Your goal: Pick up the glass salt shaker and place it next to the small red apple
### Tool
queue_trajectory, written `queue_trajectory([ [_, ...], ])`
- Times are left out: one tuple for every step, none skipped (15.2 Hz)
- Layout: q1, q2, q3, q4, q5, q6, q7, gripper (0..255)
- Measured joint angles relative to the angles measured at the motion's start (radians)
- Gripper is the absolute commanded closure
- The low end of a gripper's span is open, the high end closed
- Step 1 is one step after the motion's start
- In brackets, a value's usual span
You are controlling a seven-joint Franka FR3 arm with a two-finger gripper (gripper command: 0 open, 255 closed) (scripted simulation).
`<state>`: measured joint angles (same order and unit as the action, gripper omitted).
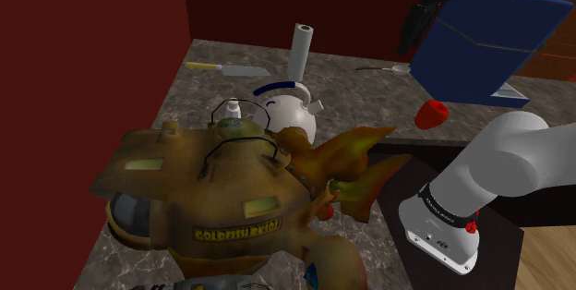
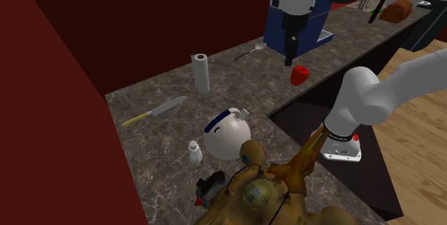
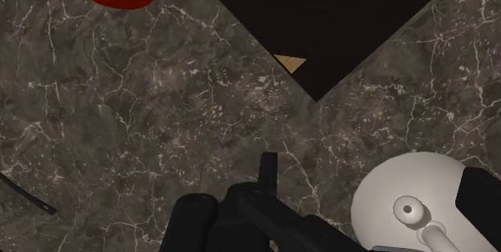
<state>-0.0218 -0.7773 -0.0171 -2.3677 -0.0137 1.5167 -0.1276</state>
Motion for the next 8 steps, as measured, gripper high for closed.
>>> queue_trajectory([
  [0.000, 0.000, 0.000, 0.000, 0.000, 0.000, 0.000, 0],
  [0.004, 0.009, 0.009, -0.002, 0.007, 0.010, 0.009, 0],
  [0.008, 0.031, 0.019, 0.001, 0.014, 0.029, 0.019, 0],
  [0.014, 0.054, 0.032, 0.005, 0.023, 0.047, 0.033, 0],
  [0.021, 0.078, 0.047, 0.009, 0.033, 0.065, 0.048, 0],
  [0.026, 0.099, 0.059, 0.014, 0.041, 0.082, 0.060, 0],
  [0.033, 0.121, 0.075, 0.016, 0.052, 0.101, 0.077, 0],
  [0.039, 0.151, 0.089, 0.027, 0.060, 0.119, 0.091, 0],
])
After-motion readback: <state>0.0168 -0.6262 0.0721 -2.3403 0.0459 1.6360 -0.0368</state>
